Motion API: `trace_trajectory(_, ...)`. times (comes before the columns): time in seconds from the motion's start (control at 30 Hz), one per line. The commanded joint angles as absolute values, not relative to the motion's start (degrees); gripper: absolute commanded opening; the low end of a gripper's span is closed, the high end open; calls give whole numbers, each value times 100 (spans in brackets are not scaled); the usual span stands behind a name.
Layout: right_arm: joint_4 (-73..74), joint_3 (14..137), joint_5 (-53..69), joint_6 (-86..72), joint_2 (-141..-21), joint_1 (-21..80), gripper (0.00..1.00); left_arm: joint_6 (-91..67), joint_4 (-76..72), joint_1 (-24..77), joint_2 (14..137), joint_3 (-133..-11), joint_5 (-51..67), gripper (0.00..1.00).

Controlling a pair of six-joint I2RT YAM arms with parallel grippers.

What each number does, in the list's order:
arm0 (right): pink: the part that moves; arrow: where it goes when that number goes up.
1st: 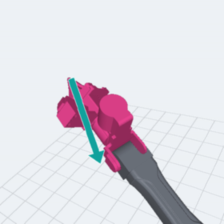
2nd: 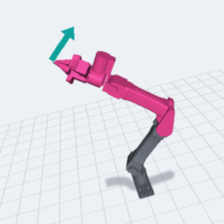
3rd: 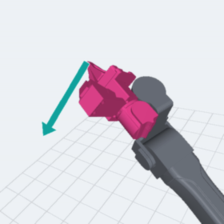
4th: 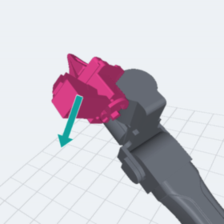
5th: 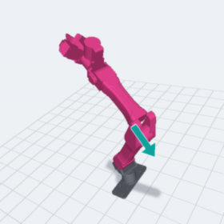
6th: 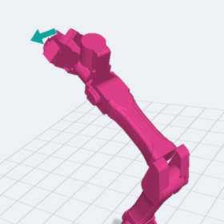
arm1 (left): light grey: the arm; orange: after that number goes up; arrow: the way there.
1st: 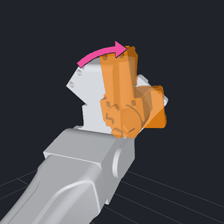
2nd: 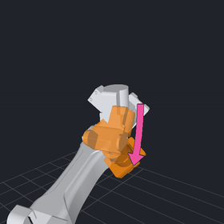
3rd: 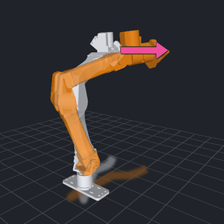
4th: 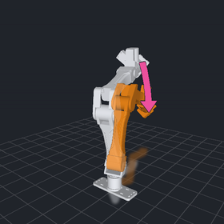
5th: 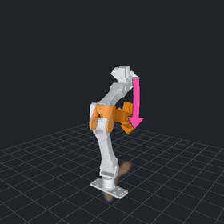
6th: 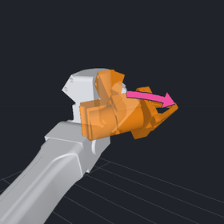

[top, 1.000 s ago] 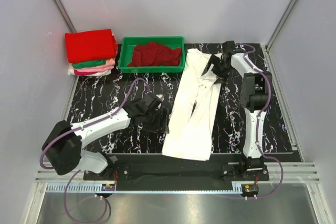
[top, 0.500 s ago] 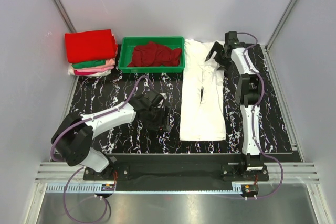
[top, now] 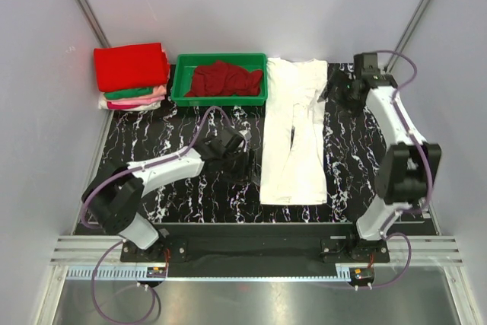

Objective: Fold and stack the t-shirts
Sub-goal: Fold the tshirt

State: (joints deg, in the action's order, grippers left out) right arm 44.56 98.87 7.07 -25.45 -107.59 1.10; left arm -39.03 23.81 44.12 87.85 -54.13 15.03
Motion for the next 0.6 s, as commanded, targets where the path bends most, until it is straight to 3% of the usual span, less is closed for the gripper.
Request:
trace_trajectory(0.0,4221,7863,693,-2715,-9504,123,100,-4280,1505,4666,8947,-5318,1723,66)
trace_trajectory(0.17,3788,5086,1247,-3286,-7579,123,93,-4832,976,5018,9246,-5116,1539,63)
trace_trajectory(0.27,3709,4126,1345,-3366,-6831,132,85,-5053,738,5106,9299,-5001,1450,62)
trace_trajectory(0.57,3700,3376,1318,-4112,-6109,386,62,-5212,782,5177,9150,-4773,1169,60)
